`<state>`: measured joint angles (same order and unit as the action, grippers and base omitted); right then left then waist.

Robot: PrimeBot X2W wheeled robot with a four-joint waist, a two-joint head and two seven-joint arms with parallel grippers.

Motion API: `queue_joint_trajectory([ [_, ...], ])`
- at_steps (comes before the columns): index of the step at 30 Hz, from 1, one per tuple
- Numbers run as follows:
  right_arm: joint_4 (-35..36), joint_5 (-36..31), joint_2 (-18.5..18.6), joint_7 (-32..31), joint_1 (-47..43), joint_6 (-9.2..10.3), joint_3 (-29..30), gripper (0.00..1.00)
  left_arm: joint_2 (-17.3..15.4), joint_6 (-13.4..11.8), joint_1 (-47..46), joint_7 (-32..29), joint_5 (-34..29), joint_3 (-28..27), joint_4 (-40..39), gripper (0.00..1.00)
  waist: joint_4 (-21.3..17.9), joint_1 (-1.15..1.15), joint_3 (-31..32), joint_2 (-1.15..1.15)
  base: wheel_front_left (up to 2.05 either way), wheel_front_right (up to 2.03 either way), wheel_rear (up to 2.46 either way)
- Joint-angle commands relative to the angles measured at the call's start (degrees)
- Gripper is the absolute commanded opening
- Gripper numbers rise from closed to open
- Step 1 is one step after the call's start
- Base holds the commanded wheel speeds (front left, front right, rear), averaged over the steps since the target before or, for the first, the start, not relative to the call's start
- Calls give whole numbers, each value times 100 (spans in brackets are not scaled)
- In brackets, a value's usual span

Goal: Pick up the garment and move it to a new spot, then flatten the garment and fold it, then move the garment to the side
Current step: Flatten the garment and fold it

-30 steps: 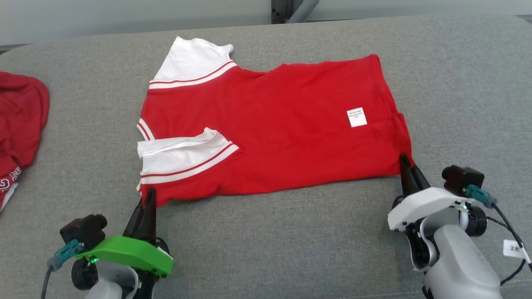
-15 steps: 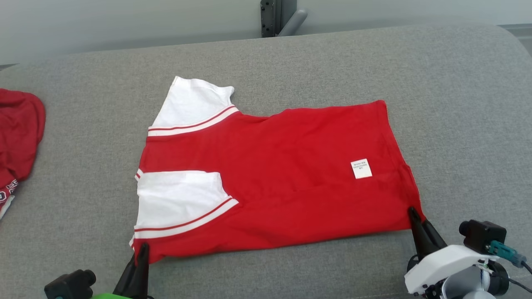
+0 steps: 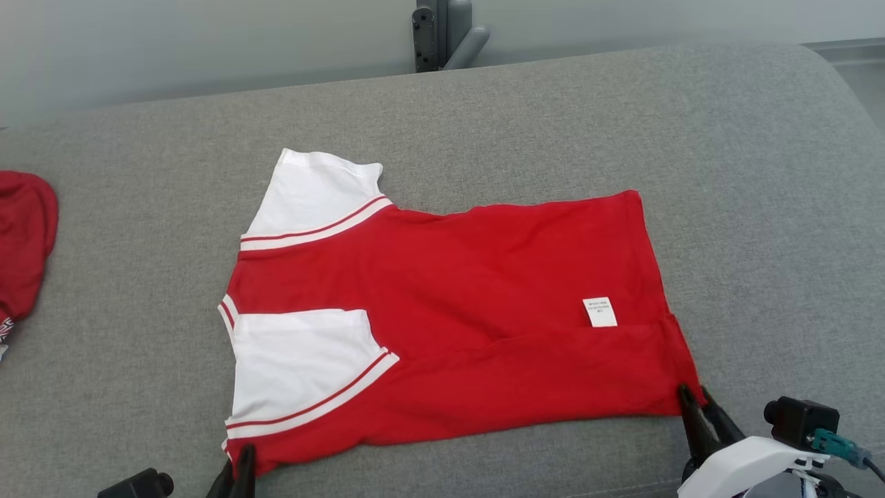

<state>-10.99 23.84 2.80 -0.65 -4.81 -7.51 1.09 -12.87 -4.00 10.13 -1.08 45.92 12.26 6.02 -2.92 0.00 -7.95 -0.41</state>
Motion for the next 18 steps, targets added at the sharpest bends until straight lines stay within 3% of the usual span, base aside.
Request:
queue_joint_trajectory([
  [1, -54, 2, 20, 64, 57, 4, 14, 100, -15, 46, -111, 64, -22, -31, 105, 67, -27, 0, -6, 41, 0, 0, 0],
  [2, -89, -4, 19, 85, 60, 4, 22, 100, -27, 59, -134, 92, -32, -39, 172, 93, -40, 0, -8, 41, 0, 0, 0],
  [3, -118, -27, 17, 111, 59, 4, 43, 100, -43, 77, -160, 126, -40, -47, 226, 100, -52, 0, -12, 41, 0, 0, 0],
  [11, -56, -429, 14, 534, 270, 4, 402, 100, -359, 241, -574, 311, -222, -173, 407, 100, -124, 0, -86, 41, 0, 0, 0],
  [18, 189, -989, 13, 637, 780, 4, 419, 100, -695, 282, -1842, -218, -547, 53, 451, 100, -140, 0, -309, 41, 0, 0, 0],
])
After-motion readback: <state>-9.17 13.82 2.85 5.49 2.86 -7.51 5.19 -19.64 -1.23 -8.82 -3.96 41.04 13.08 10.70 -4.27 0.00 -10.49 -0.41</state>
